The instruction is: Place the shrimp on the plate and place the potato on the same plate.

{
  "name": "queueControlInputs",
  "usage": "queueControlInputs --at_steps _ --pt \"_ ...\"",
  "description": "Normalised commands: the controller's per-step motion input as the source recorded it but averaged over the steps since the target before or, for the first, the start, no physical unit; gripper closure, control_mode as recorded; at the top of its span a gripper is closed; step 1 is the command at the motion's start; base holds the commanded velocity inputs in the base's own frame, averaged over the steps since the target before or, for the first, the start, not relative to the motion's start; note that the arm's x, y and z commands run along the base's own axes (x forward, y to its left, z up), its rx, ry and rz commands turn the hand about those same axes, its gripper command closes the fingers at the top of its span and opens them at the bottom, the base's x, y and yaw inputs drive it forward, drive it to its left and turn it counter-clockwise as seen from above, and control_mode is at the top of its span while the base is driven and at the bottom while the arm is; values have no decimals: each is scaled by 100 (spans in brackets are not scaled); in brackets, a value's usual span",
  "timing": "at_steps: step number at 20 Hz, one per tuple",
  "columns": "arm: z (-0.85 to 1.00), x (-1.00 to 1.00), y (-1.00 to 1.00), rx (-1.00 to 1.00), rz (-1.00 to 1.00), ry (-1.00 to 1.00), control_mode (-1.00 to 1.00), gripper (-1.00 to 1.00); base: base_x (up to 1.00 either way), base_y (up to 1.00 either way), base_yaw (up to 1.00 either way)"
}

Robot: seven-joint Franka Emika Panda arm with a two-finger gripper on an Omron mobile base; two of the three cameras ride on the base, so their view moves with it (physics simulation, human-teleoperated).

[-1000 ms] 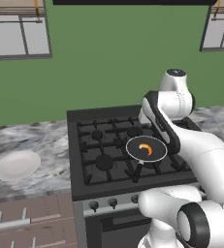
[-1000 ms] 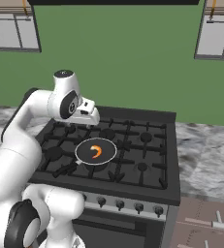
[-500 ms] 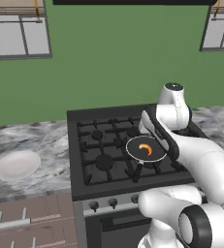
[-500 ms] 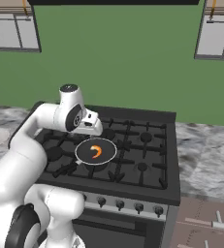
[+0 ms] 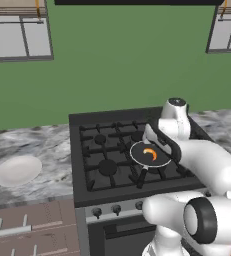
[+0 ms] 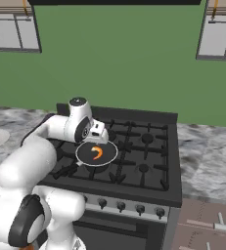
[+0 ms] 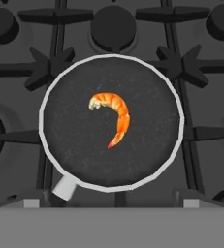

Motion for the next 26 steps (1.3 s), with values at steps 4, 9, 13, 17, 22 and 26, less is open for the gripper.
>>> queueControlInputs --at_steps 4,9,13,17,22,26 --pt "-42 37 -1 0 0 2 -100 -100 0 0 0" --pt "-33 33 0 0 0 2 -100 -100 0 0 0" --pt "-26 31 0 0 0 2 -100 -100 0 0 0" --pt "-28 31 -1 0 0 2 -100 -100 0 0 0" --pt "-23 29 -2 1 0 3 -100 -100 0 0 0" --pt "-17 16 -3 1 0 3 -100 -100 0 0 0"
